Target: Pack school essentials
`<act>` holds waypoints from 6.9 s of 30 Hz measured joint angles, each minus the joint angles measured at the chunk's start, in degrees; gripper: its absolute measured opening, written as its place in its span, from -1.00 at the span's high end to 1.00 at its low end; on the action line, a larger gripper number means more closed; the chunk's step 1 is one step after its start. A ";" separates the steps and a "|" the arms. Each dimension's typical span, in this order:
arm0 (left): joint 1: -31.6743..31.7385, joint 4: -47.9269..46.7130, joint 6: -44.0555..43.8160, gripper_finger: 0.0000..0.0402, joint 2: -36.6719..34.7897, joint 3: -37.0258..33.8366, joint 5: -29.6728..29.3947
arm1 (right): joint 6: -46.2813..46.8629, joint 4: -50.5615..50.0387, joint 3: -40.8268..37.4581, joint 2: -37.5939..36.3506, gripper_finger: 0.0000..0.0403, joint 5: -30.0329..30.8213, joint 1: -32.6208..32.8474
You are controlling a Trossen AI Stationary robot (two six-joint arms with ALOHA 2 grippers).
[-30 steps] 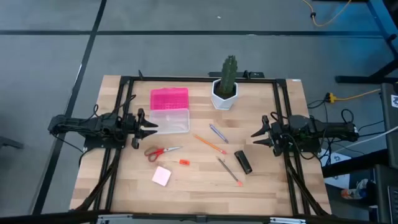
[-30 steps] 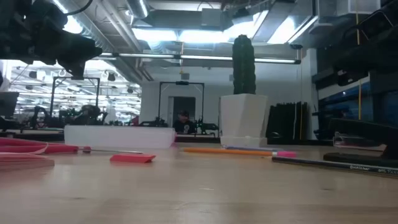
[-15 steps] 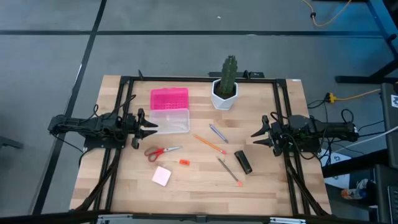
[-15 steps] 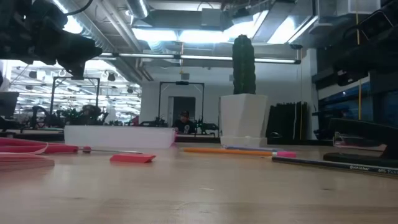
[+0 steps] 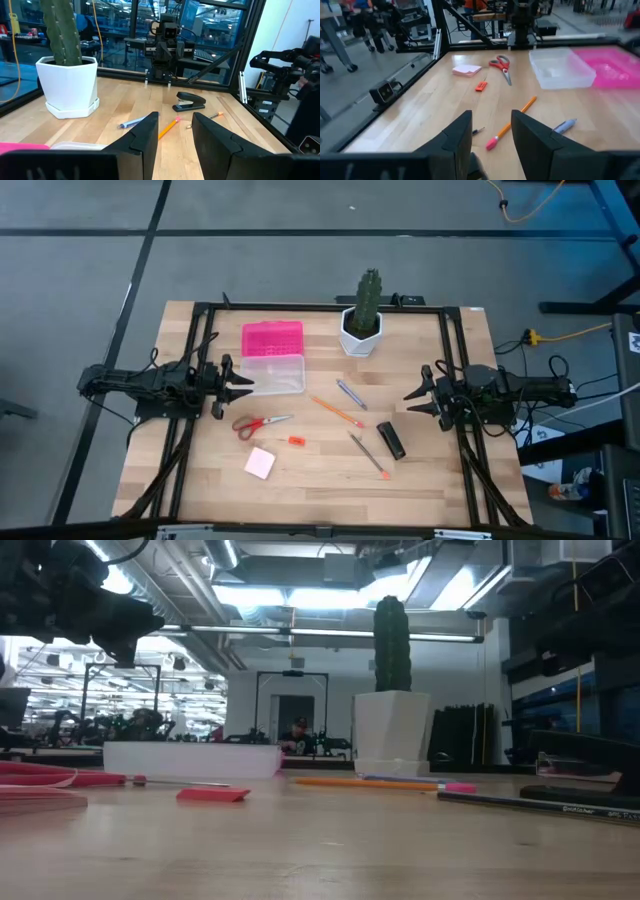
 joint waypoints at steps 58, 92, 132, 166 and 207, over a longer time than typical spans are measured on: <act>0.00 18.94 -4.99 0.43 0.02 0.00 -7.53 | 39.84 -14.01 44.82 71.90 0.31 20.80 0.00; 0.00 5.70 -5.02 0.43 0.00 -0.02 -7.81 | 41.92 -26.49 63.12 112.02 0.31 12.10 -4.83; 0.00 2.20 -4.96 0.43 0.00 0.02 -7.15 | 17.61 -14.40 102.94 127.34 0.87 9.30 -10.25; 0.00 2.24 -4.93 0.43 0.00 0.02 -8.22 | 12.46 -62.41 126.98 126.35 0.20 0.03 -9.47; -0.01 2.26 -4.94 0.43 0.19 0.04 -8.46 | 74.26 45.29 8.41 64.54 0.33 23.39 25.05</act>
